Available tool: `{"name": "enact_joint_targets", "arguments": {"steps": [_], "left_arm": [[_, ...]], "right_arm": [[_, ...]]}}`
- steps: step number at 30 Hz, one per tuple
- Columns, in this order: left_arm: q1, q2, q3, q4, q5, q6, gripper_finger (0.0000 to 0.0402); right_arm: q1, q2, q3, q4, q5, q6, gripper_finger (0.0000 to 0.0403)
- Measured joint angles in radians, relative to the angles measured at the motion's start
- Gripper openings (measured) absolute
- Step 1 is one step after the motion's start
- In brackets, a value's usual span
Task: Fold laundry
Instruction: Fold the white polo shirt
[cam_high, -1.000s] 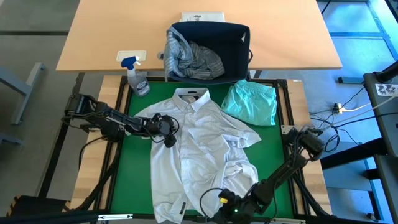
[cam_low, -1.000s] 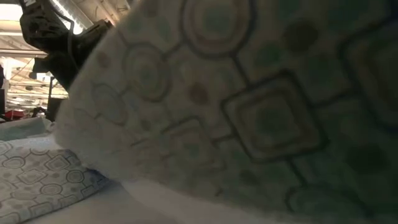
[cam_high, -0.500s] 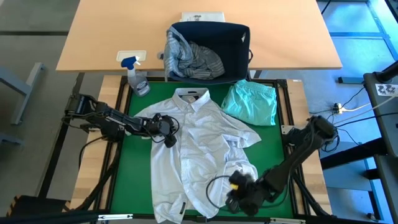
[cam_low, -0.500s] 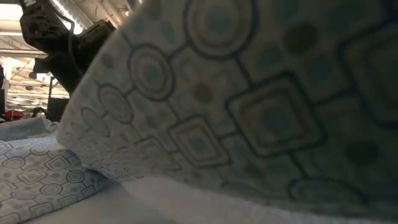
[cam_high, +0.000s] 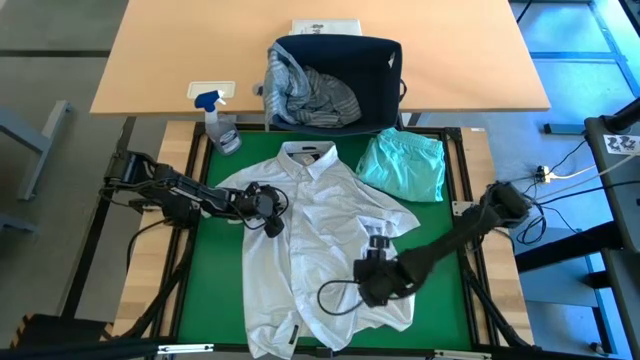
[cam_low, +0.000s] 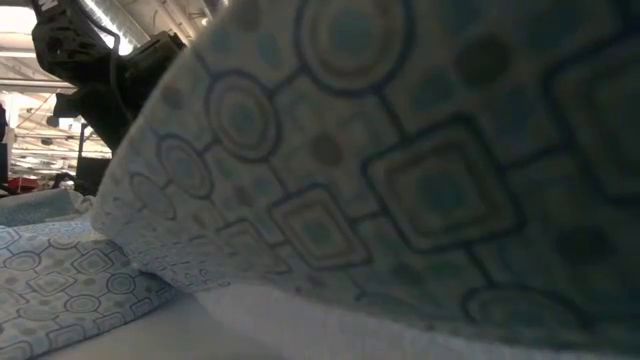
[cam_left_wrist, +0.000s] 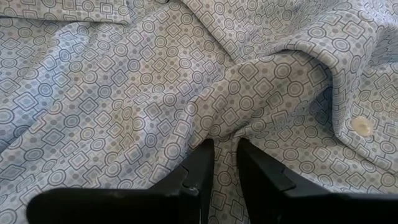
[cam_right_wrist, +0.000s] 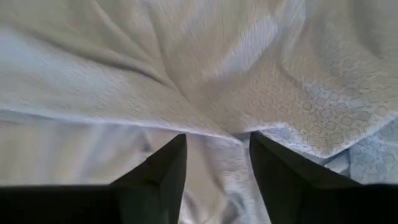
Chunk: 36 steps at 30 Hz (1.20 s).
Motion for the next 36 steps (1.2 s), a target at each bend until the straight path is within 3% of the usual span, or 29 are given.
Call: {"name": "enact_joint_targets", "arguments": {"steps": [8,16,19,23,26,30,36], "left_arm": [[0.000,0.000,0.000,0.001,-0.001,0.001,0.0070],[0.000,0.000,0.000,0.002,-0.003,0.002,0.0070],[0.000,0.000,0.000,0.002,-0.004,0.003,0.0070],[0.000,0.000,0.000,0.002,-0.004,0.003,0.0070],[0.000,0.000,0.000,0.002,-0.004,0.022,0.0070],[0.000,0.000,0.000,0.002,-0.005,0.052,0.0070],[0.000,0.000,0.000,0.001,-0.005,0.053,0.0070]], "right_arm": [[-0.088,0.031,-0.036,0.020,-0.115,-0.235,0.0155],[-0.121,0.031,-0.105,0.105,-0.183,-0.320,0.0134],[-0.120,0.031,-0.116,0.120,-0.183,-0.313,0.0109],[-0.119,0.025,-0.077,0.080,-0.203,-0.309,0.0040],[-0.118,0.022,0.001,0.006,-0.243,-0.264,0.0008],[-0.094,0.022,0.084,-0.056,-0.292,-0.108,0.0020],[0.022,0.021,0.141,-0.067,-0.399,0.123,0.0006]]}}
